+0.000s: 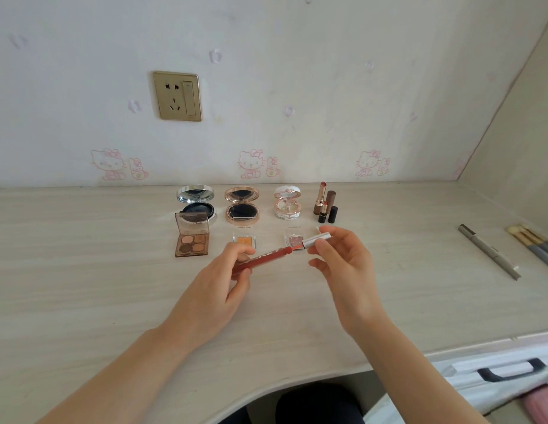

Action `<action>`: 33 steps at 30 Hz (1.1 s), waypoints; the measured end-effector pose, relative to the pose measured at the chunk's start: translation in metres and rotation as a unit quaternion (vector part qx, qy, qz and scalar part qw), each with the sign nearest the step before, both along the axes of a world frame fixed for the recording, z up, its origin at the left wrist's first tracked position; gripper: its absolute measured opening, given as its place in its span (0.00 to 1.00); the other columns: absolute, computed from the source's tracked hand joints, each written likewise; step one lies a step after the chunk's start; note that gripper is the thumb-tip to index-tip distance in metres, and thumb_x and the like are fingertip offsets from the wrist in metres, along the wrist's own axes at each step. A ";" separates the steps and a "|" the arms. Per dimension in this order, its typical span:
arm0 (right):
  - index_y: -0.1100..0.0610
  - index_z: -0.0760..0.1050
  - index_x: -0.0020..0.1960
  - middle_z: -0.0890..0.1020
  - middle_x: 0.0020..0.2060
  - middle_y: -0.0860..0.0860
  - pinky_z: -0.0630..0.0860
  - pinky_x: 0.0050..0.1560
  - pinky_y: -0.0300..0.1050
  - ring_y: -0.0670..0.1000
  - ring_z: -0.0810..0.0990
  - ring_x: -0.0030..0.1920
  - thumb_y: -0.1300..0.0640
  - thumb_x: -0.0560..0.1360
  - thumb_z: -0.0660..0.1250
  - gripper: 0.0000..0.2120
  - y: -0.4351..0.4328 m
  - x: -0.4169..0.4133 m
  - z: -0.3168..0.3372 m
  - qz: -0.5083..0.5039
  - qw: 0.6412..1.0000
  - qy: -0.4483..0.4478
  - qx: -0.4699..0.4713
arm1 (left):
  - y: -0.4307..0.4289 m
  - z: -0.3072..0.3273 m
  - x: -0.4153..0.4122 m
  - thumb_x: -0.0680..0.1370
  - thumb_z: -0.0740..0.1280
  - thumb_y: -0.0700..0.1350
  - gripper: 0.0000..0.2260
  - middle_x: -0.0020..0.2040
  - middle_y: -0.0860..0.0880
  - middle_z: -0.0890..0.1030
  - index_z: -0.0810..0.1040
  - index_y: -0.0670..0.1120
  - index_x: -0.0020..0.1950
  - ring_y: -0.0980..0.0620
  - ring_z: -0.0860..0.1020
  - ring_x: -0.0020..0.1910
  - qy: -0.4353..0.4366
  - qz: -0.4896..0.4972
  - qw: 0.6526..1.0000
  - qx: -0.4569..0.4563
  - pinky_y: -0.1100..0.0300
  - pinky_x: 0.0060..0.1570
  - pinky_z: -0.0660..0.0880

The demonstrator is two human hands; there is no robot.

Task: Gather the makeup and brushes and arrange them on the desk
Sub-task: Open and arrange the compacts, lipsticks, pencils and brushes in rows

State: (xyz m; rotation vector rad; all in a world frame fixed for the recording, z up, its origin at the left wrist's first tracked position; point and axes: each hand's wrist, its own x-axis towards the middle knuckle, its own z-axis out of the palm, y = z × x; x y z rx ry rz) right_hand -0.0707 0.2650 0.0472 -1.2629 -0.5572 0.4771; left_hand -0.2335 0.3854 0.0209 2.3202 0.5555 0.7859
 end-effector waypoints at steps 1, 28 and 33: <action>0.56 0.76 0.55 0.82 0.42 0.51 0.76 0.43 0.40 0.47 0.81 0.43 0.66 0.77 0.63 0.10 -0.001 0.002 0.004 -0.002 1.000 -0.008 0.001 | -0.001 0.000 0.000 0.80 0.62 0.43 0.11 0.53 0.58 0.77 0.67 0.57 0.58 0.66 0.74 0.54 -0.001 -0.003 1.000 0.002 0.77 0.51 0.66; 0.55 0.78 0.52 0.83 0.41 0.55 0.77 0.43 0.43 0.49 0.81 0.41 0.59 0.76 0.67 0.06 -0.020 0.095 0.040 0.028 0.979 -0.092 -0.181 | -0.055 0.008 0.068 0.78 0.64 0.58 0.21 0.58 0.55 0.76 0.72 0.51 0.68 0.56 0.70 0.60 0.037 -0.216 0.934 0.281 0.60 0.58 0.71; 0.53 0.79 0.51 0.83 0.42 0.53 0.76 0.42 0.40 0.47 0.79 0.40 0.57 0.75 0.67 0.06 -0.029 0.117 0.038 0.011 0.968 -0.110 -0.224 | -0.075 0.005 0.099 0.77 0.64 0.58 0.20 0.54 0.56 0.79 0.75 0.50 0.65 0.54 0.72 0.58 0.029 -0.197 0.927 0.318 0.57 0.55 0.73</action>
